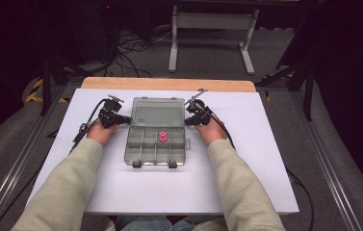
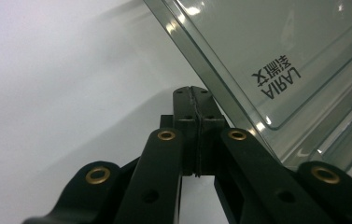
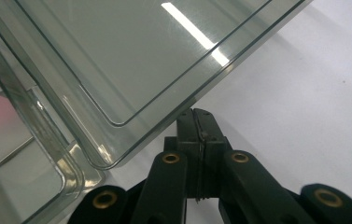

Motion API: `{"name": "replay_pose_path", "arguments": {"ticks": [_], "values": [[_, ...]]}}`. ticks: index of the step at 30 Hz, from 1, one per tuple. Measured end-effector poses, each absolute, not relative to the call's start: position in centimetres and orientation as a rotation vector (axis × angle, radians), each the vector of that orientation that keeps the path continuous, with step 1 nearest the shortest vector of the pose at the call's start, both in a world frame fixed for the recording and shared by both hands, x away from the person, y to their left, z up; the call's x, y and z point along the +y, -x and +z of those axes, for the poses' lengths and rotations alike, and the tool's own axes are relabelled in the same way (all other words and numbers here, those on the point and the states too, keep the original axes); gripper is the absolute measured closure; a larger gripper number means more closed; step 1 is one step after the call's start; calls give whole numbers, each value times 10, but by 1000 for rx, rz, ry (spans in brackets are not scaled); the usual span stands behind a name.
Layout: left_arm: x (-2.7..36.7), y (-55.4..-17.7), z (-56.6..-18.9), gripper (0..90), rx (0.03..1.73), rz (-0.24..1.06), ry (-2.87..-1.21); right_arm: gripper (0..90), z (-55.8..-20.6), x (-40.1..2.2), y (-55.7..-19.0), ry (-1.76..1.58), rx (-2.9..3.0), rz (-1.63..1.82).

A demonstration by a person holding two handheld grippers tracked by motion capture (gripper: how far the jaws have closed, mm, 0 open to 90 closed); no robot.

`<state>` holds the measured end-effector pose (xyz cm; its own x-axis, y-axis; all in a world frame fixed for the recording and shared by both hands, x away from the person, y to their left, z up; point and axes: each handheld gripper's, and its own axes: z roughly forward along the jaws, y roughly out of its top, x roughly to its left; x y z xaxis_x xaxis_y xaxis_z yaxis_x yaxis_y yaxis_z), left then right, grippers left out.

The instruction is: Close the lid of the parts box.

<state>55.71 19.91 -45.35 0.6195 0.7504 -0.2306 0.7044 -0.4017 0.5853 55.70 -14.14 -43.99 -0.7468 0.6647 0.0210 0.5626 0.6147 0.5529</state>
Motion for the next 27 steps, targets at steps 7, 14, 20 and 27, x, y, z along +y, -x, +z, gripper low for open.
{"name": "replay_pose_path", "arguments": {"ticks": [7,14,20,27], "values": [[196,-559,-452,898,1134,122,-2206,900,-441,-141,-558,-1051,2628,844],[192,-558,-453,899,1145,151,-2199,900,-442,-142,-560,-1063,2615,862],[193,-558,-453,899,1147,147,-2188,900,-443,-142,-561,-1074,2598,880],[194,-558,-454,900,1135,165,-2172,900,-444,-142,-560,-1088,2573,900]]}}
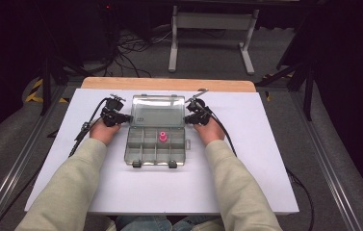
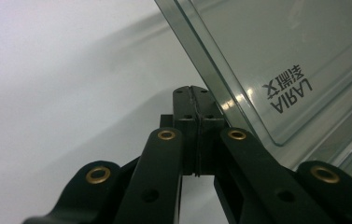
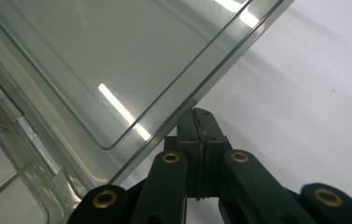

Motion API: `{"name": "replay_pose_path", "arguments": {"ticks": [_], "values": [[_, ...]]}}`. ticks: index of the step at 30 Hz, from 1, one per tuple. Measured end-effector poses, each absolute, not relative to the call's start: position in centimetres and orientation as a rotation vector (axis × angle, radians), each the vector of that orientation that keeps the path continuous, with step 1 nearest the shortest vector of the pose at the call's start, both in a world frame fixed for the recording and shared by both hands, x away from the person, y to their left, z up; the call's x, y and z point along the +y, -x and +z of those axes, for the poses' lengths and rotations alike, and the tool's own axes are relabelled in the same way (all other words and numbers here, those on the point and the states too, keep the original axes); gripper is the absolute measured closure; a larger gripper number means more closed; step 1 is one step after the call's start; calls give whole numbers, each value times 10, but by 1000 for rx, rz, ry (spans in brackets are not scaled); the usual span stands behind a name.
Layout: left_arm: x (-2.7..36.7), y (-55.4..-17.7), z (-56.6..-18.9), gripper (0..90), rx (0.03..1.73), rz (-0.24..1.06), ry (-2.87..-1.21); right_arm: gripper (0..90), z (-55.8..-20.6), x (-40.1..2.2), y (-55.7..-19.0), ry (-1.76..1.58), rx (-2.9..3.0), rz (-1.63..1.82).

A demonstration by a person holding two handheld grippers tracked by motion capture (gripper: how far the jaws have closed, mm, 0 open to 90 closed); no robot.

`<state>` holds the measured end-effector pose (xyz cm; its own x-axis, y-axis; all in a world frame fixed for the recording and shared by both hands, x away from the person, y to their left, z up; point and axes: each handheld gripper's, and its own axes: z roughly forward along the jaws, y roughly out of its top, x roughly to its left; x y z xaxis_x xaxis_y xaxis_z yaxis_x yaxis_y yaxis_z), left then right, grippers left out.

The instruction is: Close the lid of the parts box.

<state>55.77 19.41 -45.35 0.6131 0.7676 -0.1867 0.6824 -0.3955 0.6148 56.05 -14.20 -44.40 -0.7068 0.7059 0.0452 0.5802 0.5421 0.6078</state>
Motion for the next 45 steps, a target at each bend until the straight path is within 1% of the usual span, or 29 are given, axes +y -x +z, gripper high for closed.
{"name": "replay_pose_path", "arguments": {"ticks": [7,12,27,34,38,45], "values": [[194,-556,-451,900,1121,191,-2167,900,-443,-143,-561,-1084,2557,924],[196,-555,-450,900,1125,167,-2137,900,-441,-144,-559,-1080,2543,938],[196,-552,-443,900,1113,213,-2115,900,-434,-144,-556,-1050,2495,972],[196,-550,-438,900,1092,231,-2099,900,-428,-145,-554,-1029,2465,999],[197,-546,-434,900,1054,270,-2109,900,-423,-146,-551,-1006,2454,1013],[198,-544,-428,900,1037,276,-2094,900,-414,-147,-547,-970,2433,1035]]}}
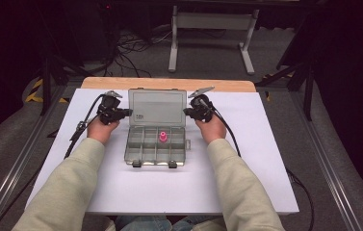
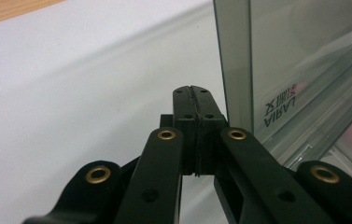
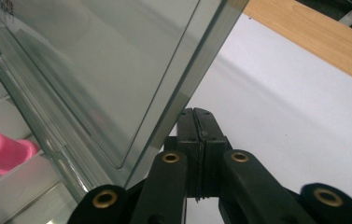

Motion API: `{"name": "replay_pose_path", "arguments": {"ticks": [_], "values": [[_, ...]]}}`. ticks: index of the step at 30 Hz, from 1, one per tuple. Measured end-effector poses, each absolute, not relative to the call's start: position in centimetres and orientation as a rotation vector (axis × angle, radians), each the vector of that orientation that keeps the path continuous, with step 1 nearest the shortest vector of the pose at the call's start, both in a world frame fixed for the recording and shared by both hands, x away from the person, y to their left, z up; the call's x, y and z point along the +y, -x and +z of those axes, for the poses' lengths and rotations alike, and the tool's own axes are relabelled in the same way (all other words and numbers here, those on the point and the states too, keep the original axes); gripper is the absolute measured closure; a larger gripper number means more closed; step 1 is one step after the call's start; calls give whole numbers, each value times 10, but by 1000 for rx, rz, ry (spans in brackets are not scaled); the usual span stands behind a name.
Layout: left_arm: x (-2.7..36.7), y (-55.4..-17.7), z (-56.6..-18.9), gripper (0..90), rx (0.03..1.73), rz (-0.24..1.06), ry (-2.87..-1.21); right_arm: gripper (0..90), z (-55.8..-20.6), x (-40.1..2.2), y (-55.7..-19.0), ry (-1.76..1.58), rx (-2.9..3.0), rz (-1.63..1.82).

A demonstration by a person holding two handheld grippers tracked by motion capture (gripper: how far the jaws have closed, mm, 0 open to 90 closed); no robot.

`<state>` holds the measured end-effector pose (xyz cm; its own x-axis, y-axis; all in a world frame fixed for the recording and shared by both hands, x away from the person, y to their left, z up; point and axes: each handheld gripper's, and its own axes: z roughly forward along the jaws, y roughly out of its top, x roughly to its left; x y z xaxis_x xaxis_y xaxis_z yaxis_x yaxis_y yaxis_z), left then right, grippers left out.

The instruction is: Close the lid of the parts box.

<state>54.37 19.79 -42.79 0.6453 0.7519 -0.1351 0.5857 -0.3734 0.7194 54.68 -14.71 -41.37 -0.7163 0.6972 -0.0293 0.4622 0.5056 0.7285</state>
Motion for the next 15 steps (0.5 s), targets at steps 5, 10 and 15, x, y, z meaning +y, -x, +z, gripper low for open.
{"name": "replay_pose_path", "arguments": {"ticks": [5,10,15], "values": [[198,-541,-424,900,1020,287,-2087,900,-410,-147,-544,-954,2425,1053],[198,-539,-422,900,1006,290,-2081,900,-406,-148,-542,-942,2420,1068],[199,-537,-417,900,981,302,-2074,900,-401,-149,-538,-921,2412,1104]]}}
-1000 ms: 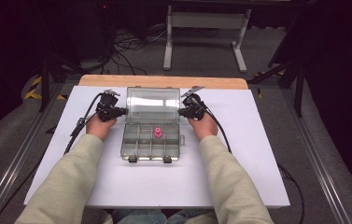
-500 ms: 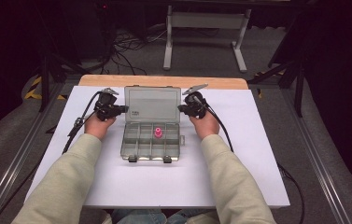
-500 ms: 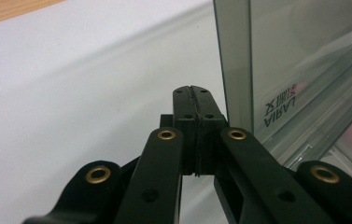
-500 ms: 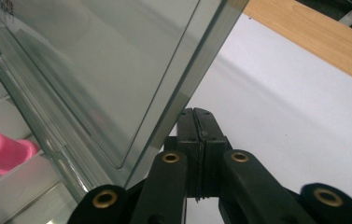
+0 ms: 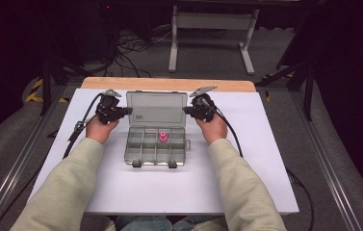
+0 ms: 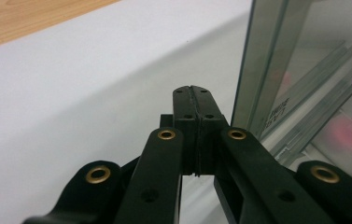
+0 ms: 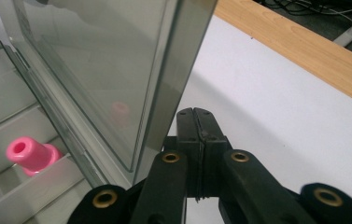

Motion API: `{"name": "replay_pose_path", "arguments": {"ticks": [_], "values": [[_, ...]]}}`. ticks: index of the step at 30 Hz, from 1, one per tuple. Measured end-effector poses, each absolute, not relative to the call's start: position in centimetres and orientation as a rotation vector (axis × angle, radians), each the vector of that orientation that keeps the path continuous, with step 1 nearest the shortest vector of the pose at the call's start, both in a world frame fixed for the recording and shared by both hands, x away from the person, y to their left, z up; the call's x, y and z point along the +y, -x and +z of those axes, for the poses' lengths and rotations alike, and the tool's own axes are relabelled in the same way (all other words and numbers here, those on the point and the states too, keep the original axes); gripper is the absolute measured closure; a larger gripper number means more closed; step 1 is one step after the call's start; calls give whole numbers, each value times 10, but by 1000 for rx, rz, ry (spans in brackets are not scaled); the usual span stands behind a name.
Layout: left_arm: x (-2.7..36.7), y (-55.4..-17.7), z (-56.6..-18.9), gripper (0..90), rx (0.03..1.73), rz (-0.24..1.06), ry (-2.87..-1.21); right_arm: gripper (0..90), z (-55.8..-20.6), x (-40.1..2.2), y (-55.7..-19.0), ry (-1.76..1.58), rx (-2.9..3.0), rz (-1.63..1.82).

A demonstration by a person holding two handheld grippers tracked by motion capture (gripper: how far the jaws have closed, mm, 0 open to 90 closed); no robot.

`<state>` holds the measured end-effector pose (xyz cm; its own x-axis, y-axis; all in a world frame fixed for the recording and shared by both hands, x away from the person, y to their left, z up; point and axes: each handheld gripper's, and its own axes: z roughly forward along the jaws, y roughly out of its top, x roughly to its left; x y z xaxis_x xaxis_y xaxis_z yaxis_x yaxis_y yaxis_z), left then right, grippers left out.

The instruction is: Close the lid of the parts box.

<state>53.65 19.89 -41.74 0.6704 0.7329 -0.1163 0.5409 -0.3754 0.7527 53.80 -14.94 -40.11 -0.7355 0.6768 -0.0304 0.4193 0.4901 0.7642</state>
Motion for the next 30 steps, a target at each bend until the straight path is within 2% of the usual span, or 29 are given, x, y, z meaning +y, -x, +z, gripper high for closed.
{"name": "replay_pose_path", "arguments": {"ticks": [30], "values": [[207,-524,-411,900,905,269,-2052,900,-384,-156,-515,-827,2386,1210]]}}
